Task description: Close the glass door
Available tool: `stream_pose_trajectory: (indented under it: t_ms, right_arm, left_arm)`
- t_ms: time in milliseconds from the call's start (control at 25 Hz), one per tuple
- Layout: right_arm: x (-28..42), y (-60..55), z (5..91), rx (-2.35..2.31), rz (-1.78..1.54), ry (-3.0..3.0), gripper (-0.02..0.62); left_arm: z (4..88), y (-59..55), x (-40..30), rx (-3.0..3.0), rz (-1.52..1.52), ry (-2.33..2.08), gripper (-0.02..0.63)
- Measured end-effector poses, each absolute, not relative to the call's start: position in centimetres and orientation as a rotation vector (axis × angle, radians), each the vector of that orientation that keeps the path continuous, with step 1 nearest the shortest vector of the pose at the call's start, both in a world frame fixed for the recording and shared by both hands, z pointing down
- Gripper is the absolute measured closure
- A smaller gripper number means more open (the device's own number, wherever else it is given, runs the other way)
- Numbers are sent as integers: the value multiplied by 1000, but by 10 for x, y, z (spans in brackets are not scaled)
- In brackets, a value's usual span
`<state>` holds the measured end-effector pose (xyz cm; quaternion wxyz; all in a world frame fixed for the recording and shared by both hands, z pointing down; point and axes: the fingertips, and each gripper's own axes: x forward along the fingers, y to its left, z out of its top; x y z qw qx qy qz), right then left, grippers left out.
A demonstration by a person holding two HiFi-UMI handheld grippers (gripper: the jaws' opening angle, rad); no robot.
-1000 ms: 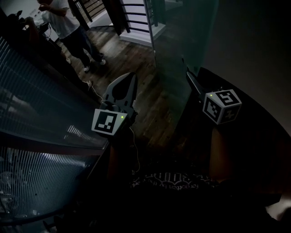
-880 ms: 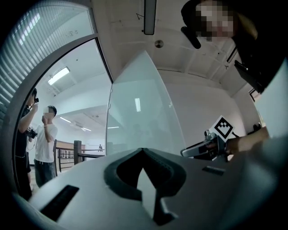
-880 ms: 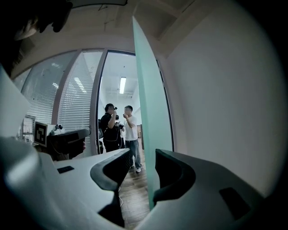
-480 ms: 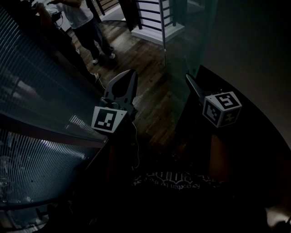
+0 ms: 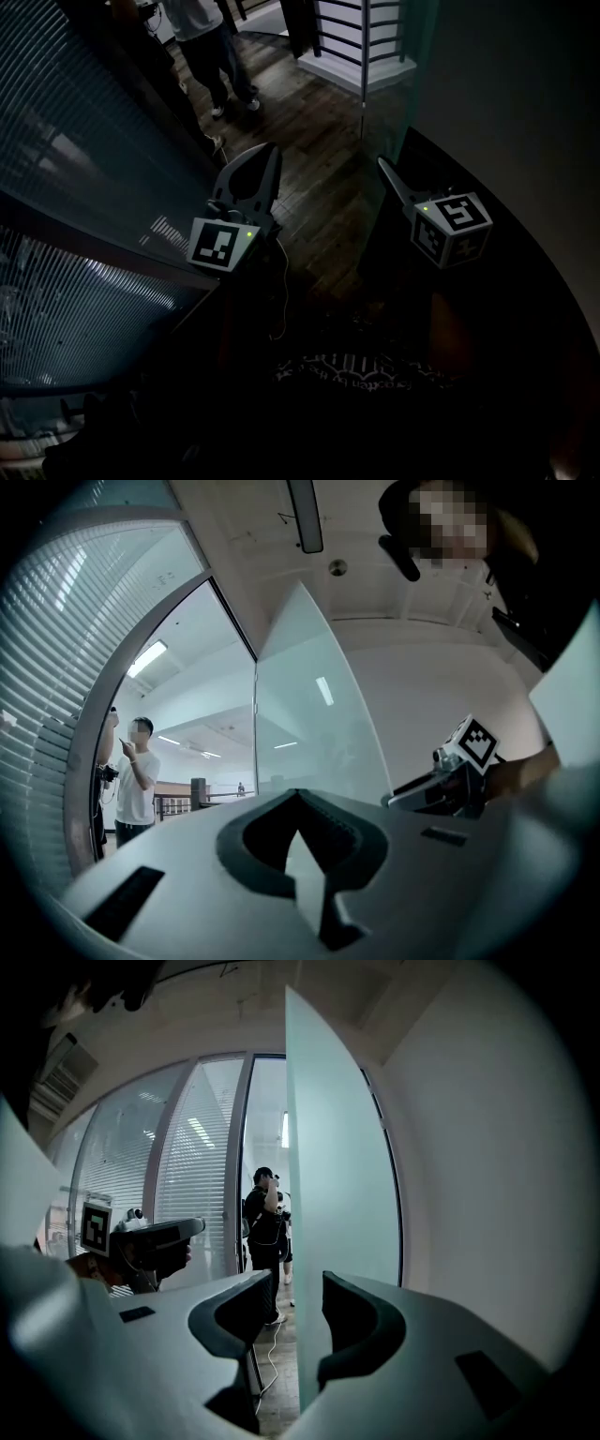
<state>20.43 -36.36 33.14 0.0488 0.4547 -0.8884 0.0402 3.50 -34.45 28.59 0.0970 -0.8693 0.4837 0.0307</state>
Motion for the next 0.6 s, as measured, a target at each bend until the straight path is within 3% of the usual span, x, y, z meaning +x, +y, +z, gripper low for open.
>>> stream_pose_trajectory:
  t_ms: [600]
  right_arm:
    - [153,-362,339,1127,110,-2821,440]
  left_arm:
    - [292,-318,-2,-2414,39,1652,604]
